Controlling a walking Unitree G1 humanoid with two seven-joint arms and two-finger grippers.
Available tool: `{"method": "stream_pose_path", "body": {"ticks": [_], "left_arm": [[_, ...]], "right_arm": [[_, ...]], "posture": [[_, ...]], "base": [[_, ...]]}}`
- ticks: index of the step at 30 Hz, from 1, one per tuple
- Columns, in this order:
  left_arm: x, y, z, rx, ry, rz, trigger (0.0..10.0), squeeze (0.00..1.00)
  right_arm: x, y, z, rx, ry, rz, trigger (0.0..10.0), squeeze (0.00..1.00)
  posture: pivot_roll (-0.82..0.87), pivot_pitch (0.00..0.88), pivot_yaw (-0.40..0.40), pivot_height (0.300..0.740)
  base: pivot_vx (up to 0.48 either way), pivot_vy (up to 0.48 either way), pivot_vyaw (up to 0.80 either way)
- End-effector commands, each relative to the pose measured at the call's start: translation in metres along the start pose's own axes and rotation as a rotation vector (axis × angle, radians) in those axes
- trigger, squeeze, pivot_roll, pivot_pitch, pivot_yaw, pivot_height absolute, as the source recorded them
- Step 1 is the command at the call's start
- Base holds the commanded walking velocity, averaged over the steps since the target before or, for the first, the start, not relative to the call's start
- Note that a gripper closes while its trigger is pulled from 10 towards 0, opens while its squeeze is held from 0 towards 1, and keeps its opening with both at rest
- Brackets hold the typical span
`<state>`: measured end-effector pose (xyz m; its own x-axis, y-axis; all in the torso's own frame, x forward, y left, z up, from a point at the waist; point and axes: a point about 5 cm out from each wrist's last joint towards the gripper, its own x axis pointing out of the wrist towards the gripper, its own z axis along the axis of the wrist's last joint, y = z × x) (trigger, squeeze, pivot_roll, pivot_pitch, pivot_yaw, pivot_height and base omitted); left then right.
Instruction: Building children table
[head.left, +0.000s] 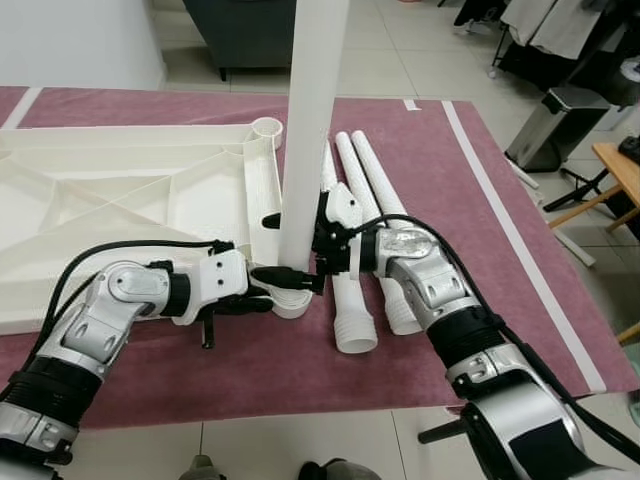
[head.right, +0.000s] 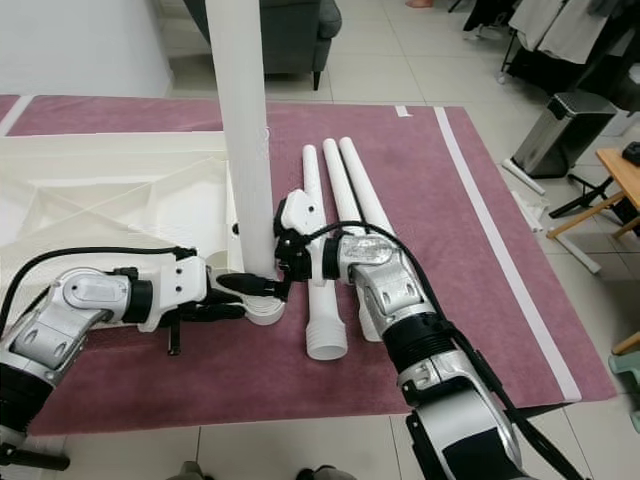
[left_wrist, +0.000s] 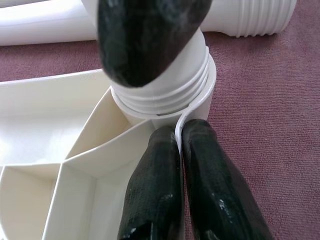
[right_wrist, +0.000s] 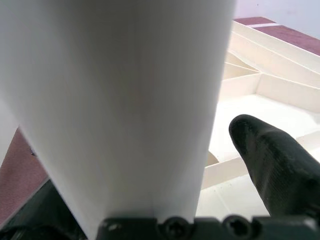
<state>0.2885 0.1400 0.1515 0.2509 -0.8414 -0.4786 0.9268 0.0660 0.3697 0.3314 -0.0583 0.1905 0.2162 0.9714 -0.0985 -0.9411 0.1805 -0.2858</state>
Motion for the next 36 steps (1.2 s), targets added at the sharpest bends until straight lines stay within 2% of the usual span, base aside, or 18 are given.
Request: {"method": "stream_pose_path", "body": {"ticks": [1,2,3,4,13,14,16,17,19,21,28,29,30,31,32,33,34,36], "left_arm": [[0.000,-0.007,-0.002,-0.027,-0.017,-0.010,4.1,0.00],[0.000,-0.008,-0.002,-0.029,-0.017,-0.009,2.3,0.00],[0.000,-0.008,-0.002,-0.029,-0.017,-0.009,2.3,0.00],[0.000,-0.008,-0.002,-0.031,-0.018,-0.007,0.0,0.00],[0.000,-0.010,-0.001,-0.033,-0.026,-0.005,0.0,0.00],[0.001,-0.009,0.000,-0.033,-0.035,0.006,0.0,0.00],[0.001,-0.008,0.001,-0.032,-0.042,0.015,0.0,0.00],[0.002,-0.007,0.003,-0.035,-0.053,0.026,0.0,0.00],[0.003,-0.007,0.006,-0.039,-0.070,0.040,0.0,0.00],[0.003,-0.007,0.008,-0.044,-0.084,0.056,0.0,0.00],[0.003,-0.008,0.010,-0.049,-0.095,0.064,0.0,0.00],[0.003,-0.008,0.011,-0.049,-0.100,0.061,0.0,0.00],[0.003,-0.008,0.011,-0.049,-0.100,0.061,0.0,0.00],[0.003,-0.009,0.011,-0.048,-0.104,0.058,0.0,0.00],[0.003,-0.009,0.011,-0.048,-0.104,0.058,0.0,0.00],[0.003,-0.010,0.012,-0.047,-0.107,0.055,0.0,0.00],[0.003,-0.010,0.012,-0.047,-0.107,0.055,0.0,0.00],[0.004,-0.010,0.012,-0.046,-0.110,0.050,0.0,0.00]], "right_arm": [[-0.002,0.000,-0.005,0.006,0.023,-0.015,10.0,0.00],[-0.003,0.000,-0.005,0.007,0.023,-0.015,10.0,0.00],[-0.003,0.000,-0.005,0.007,0.023,-0.015,10.0,0.00],[-0.003,0.000,-0.005,0.006,0.023,-0.014,10.0,0.00],[-0.002,0.001,-0.003,-0.003,0.018,0.001,10.0,0.00],[-0.001,0.001,-0.003,-0.012,0.031,-0.015,2.5,0.00],[-0.001,0.000,-0.003,-0.019,0.041,-0.027,2.5,0.00],[-0.001,0.000,-0.004,-0.026,0.056,-0.060,0.0,0.00],[-0.001,0.000,-0.008,-0.003,0.089,-0.134,0.0,0.00],[0.000,0.004,-0.017,0.073,0.124,-0.225,0.0,0.00],[0.003,0.014,-0.024,0.173,0.152,-0.336,0.0,0.00],[0.005,0.018,-0.029,0.235,0.181,-0.466,0.0,0.00],[0.005,0.018,-0.029,0.235,0.181,-0.466,0.0,0.00],[0.006,0.021,-0.033,0.278,0.212,-0.616,0.0,0.00],[0.006,0.021,-0.033,0.278,0.212,-0.616,0.0,0.00],[0.008,0.025,-0.035,0.315,0.234,-0.720,0.0,0.00],[0.008,0.025,-0.035,0.315,0.234,-0.720,0.0,0.00],[0.009,0.027,-0.036,0.333,0.246,-0.806,0.0,0.00]], "posture": [[0.13,0.095,-0.056,0.740],[0.13,0.095,-0.057,0.740],[0.13,0.095,-0.057,0.740],[0.13,0.095,-0.057,0.740],[0.12,0.094,-0.057,0.740],[0.13,0.096,-0.061,0.740],[0.13,0.096,-0.062,0.740],[0.13,0.095,-0.064,0.740],[0.12,0.096,-0.067,0.740],[0.12,0.098,-0.069,0.740],[0.12,0.102,-0.072,0.740],[0.12,0.102,-0.072,0.740],[0.12,0.102,-0.072,0.740],[0.11,0.102,-0.072,0.740],[0.11,0.102,-0.072,0.740],[0.11,0.100,-0.069,0.740],[0.11,0.100,-0.069,0.740],[0.11,0.099,-0.069,0.740]], "base": [[0.000,0.000,0.00],[0.000,0.000,0.00],[0.000,0.000,0.00],[0.000,0.000,0.00],[0.000,0.000,0.00],[0.000,0.000,0.00],[0.000,0.000,0.00],[0.000,0.000,0.00],[0.000,0.000,0.00],[0.000,0.000,0.00],[0.000,0.000,0.00],[0.000,0.000,0.00],[0.000,0.000,0.00],[0.000,0.000,0.00],[0.000,0.000,0.00],[0.000,0.000,0.00],[0.000,0.000,0.00],[0.000,0.000,0.00]]}}
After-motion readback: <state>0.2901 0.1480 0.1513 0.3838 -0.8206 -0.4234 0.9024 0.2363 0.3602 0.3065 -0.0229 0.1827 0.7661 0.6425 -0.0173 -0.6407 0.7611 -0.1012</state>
